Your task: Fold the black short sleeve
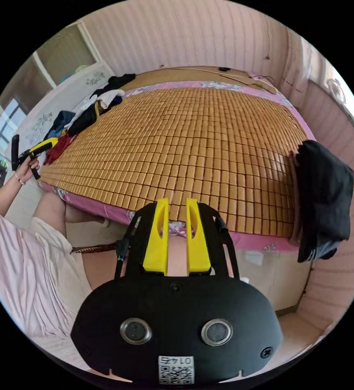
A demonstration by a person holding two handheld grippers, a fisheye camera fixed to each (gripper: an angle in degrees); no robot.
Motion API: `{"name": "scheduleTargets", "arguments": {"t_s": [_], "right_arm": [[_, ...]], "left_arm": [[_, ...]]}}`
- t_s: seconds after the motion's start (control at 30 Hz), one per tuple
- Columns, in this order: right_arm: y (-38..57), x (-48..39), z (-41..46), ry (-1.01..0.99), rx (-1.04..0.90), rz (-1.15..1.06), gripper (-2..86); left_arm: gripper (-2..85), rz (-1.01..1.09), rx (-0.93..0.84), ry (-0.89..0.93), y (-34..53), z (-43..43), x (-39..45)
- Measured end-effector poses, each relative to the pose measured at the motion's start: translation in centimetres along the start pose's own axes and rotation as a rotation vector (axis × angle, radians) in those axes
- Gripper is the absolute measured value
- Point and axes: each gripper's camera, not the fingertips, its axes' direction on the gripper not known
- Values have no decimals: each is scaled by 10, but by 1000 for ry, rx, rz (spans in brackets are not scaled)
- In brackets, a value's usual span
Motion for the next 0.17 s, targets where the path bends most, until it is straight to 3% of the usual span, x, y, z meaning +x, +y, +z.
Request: {"name": "scheduleTargets", "arguments": {"t_s": [0.17], "right_arm": [[-151,-123,29,-202,-28,-405,110]], "left_arm": [[61,-189,100,-151,52,-34,-111]]}}
